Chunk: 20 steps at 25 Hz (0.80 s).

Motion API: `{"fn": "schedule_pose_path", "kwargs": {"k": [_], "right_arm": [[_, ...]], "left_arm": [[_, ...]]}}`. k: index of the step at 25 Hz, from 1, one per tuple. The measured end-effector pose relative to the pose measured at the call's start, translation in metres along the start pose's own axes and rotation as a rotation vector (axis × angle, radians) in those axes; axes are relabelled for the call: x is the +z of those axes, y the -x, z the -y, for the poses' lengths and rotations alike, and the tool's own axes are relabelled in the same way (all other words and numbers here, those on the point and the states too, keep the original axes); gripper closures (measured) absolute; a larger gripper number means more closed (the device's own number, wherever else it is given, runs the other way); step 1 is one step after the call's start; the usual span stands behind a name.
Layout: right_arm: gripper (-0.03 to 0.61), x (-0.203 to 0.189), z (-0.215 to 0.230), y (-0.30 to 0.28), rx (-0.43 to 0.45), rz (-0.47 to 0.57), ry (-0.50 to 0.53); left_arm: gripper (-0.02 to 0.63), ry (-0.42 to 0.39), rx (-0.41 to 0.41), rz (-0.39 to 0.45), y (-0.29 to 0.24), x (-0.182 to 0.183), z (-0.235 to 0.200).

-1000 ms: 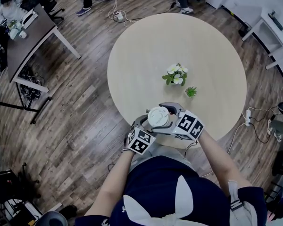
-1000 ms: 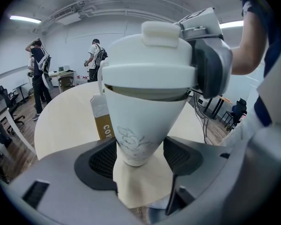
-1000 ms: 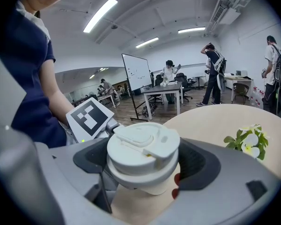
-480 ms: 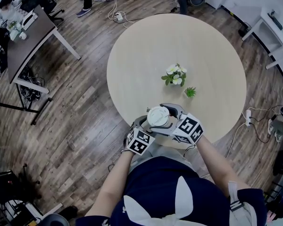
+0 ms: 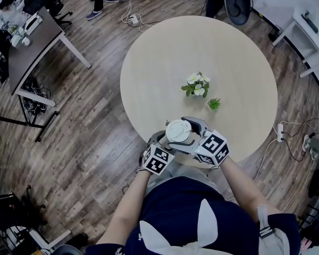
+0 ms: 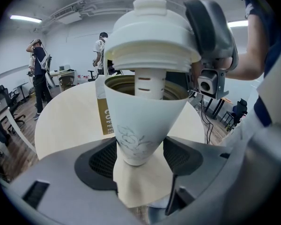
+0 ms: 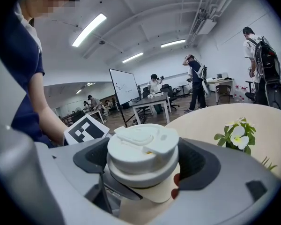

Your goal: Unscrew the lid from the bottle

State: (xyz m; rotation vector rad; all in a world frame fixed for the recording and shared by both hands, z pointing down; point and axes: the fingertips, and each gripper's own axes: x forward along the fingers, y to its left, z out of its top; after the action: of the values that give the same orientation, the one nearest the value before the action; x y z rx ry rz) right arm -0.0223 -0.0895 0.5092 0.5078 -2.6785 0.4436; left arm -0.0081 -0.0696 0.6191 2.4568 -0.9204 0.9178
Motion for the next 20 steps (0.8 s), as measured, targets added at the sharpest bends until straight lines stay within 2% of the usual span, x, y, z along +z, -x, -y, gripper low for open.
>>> {"fn": "schedule_pose_path", "kwargs": {"k": [20], "right_arm": [[0.129,0.028,0.002,0.009,-0.054,0.079,-0.046]], "left_arm": [[0.296,0.000,0.002,-0.007,0.000,0.001,-0.003]]}}
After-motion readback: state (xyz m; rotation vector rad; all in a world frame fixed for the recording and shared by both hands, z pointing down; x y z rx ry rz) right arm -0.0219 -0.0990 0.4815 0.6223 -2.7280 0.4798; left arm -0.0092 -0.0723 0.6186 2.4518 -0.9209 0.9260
